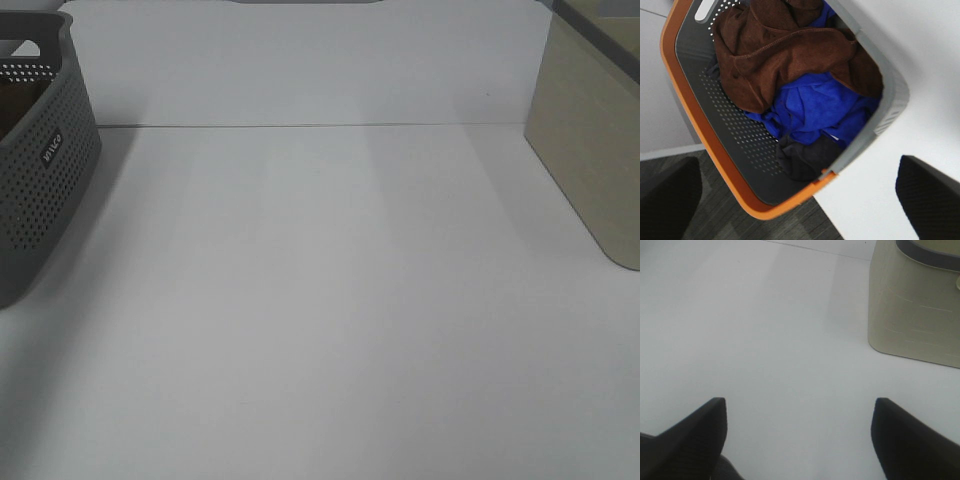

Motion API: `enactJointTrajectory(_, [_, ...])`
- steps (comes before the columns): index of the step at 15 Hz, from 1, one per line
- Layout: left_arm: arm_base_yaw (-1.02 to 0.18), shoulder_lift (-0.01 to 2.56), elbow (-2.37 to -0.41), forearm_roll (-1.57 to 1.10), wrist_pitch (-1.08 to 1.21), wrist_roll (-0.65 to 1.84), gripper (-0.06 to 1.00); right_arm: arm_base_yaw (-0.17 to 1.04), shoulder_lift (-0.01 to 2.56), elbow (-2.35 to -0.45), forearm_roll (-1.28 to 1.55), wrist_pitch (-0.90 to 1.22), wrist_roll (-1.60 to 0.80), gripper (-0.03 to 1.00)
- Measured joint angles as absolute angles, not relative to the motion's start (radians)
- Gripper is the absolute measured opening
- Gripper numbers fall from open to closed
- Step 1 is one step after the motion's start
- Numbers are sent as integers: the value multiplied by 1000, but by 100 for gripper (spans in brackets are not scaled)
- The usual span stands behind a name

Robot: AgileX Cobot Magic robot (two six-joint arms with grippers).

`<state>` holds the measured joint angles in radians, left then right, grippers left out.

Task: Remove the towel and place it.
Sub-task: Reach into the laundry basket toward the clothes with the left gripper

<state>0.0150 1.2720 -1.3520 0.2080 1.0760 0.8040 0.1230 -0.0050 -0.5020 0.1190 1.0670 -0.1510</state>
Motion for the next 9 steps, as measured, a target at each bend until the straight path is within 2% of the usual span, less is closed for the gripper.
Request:
enactJointTrajectory(3, [16,1549,-1619,286,1150,915,98,123,-5,-502,119,1067,-151,77])
enactJointTrajectory(4, [42,1712,-1784,297,1202,957,98,123,-5,-502,119,1067,-151,77])
enactJointTrajectory(9, [117,1968,-1949,298,1193,1087,97,123,-5,-502,119,1067,-151,77])
